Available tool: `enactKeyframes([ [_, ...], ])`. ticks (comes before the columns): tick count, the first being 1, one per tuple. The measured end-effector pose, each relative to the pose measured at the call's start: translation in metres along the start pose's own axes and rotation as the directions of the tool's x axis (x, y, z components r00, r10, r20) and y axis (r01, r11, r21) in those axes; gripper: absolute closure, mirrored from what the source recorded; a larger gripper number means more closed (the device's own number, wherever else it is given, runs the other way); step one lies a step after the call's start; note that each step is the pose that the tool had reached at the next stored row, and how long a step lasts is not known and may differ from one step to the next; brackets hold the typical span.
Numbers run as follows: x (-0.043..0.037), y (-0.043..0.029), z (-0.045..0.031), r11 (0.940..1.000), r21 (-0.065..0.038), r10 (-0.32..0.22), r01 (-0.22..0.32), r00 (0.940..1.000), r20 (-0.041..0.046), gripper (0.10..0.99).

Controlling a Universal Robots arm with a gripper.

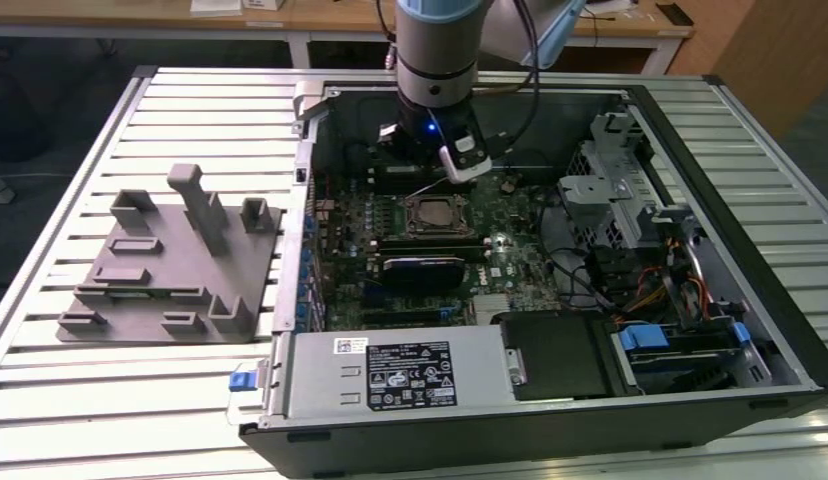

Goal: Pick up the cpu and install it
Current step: 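Install the first cpu locking lever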

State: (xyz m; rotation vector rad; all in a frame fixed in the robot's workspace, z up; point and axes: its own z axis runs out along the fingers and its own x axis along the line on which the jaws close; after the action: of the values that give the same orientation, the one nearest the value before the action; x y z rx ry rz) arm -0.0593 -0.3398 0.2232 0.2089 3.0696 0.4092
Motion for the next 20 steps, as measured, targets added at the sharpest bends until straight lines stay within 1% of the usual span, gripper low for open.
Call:
enactKeyframes([
  [6,-0.0062,0.0001,0.0031,1.0,0.0,0.002,-0.002,1.0,0.0026,0.98],
  [8,-0.0069,-0.0001,0.0037,1.0,0.0,0.003,-0.003,1.0,0.0052,0.98],
  [11,-0.0069,-0.0003,0.0047,1.0,-0.001,0.002,-0.002,0.9999,0.0135,0.98],
  [14,-0.0069,-0.0005,0.0057,1.0,-0.003,0.001,-0.001,0.9996,0.027,0.98],
  [15,-0.007,-0.0005,0.0058,1.0,-0.004,0.001,-0.001,0.9996,0.0282,0.98],
  [20,-0.0069,-0.0006,0.0059,1.0,-0.004,0.001,-0.001,0.9996,0.0283,0.98],
])
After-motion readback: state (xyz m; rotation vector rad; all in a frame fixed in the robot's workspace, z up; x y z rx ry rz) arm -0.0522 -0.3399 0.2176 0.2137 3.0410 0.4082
